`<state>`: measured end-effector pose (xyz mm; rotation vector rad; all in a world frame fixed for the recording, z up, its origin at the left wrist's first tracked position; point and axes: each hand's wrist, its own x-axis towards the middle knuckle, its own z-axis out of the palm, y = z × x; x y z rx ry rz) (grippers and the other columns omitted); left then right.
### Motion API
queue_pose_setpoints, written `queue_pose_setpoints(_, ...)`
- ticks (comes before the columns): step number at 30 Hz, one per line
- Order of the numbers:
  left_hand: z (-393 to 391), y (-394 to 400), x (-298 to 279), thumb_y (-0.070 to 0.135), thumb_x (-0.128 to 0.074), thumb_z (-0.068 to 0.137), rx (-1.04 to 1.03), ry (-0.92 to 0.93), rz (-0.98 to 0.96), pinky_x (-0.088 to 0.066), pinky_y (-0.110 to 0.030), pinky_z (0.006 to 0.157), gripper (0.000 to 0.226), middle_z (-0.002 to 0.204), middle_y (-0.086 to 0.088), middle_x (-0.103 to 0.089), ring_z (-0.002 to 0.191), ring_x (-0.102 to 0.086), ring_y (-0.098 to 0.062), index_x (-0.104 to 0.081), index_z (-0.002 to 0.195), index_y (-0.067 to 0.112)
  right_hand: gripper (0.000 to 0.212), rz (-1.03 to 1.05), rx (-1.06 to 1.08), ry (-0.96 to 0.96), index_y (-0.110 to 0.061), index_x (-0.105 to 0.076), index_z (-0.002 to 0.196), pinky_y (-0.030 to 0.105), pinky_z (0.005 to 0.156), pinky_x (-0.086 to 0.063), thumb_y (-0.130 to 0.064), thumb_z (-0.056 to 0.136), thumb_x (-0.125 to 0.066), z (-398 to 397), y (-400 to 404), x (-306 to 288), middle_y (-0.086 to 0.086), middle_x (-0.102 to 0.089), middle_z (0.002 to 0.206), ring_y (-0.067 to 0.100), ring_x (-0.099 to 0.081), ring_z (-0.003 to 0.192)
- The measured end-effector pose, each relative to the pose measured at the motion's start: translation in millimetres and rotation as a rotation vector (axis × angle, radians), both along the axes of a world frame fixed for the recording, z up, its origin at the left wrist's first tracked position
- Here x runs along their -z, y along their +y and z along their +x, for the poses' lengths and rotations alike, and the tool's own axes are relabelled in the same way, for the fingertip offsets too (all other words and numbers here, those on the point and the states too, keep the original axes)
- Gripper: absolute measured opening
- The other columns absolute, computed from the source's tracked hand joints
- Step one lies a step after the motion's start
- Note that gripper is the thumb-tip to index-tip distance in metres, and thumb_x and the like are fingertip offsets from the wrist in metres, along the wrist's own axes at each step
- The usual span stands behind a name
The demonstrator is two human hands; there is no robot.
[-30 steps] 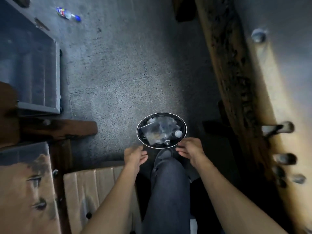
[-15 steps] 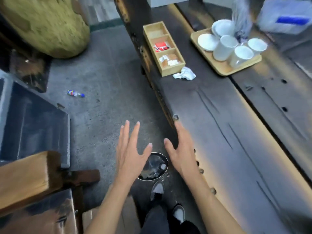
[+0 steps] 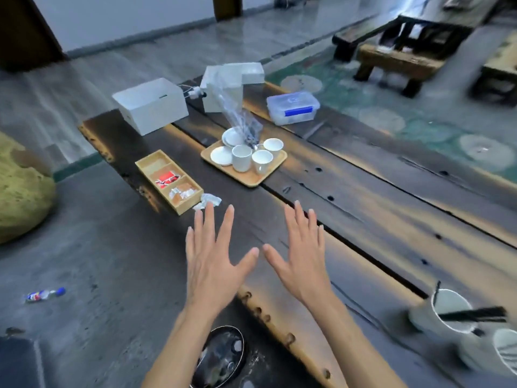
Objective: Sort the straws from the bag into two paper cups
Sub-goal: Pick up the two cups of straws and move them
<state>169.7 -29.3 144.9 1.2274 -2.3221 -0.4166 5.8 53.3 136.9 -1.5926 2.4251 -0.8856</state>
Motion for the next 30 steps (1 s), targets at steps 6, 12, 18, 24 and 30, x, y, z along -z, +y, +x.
queue_pose_setpoints(6,-109.1,52.3,-16.0,0.070,-0.042,0.086,0.245,0.042,0.003,0.003,-0.044,0.124,0.088,0.168,0.004,0.014,0.153,0.017,-0.016,0.004,0.157,0.044,0.083,-0.047,0.286,-0.014,-0.036,0.003,0.156,0.044,0.122,0.004,-0.065,0.089,-0.037,-86.7,95.9,-10.0,-0.016,0.014,0.163,0.016,0.016,0.152)
queue_pose_setpoints(12,-215.7,145.2,-15.9,0.074,-0.041,0.085,0.495,0.074,0.061,0.006,-0.040,0.122,0.091,0.168,0.004,0.016,0.153,0.019,-0.014,0.001,0.158,0.040,0.086,-0.071,0.554,-0.055,-0.030,-0.004,0.157,0.042,0.122,0.005,-0.066,0.085,-0.036,-160.9,215.4,-12.8,-0.013,0.008,0.165,0.016,0.013,0.153)
queue_pose_setpoints(18,-282.3,229.4,-7.1,0.074,-0.043,0.081,0.637,0.082,0.156,0.005,-0.038,0.124,0.094,0.168,0.005,0.015,0.152,0.019,-0.011,-0.007,0.159,0.036,0.085,-0.096,0.759,-0.106,-0.029,-0.007,0.157,0.044,0.123,0.002,-0.059,0.088,-0.046,-202.5,312.6,3.3,-0.015,0.003,0.165,0.016,0.009,0.153)
queue_pose_setpoints(24,-308.7,245.6,13.6,0.074,-0.046,0.078,0.696,0.036,0.216,0.001,-0.039,0.124,0.098,0.168,0.007,0.013,0.152,0.018,-0.009,-0.006,0.159,0.037,0.085,-0.137,0.830,-0.168,-0.031,-0.006,0.156,0.041,0.121,0.004,-0.057,0.088,-0.050,-217.6,333.0,18.9,-0.015,0.002,0.165,0.012,0.010,0.153)
queue_pose_setpoints(30,-300.3,241.2,57.5,0.058,-0.070,0.076,0.581,0.112,0.461,-0.007,-0.033,0.120,0.105,0.165,0.020,0.001,0.153,0.003,-0.002,-0.004,0.156,0.045,0.094,-0.237,0.931,-0.309,-0.023,-0.012,0.156,0.034,0.123,0.000,-0.052,0.083,-0.064,-202.9,350.6,44.2,-0.013,-0.009,0.164,0.009,0.000,0.153)
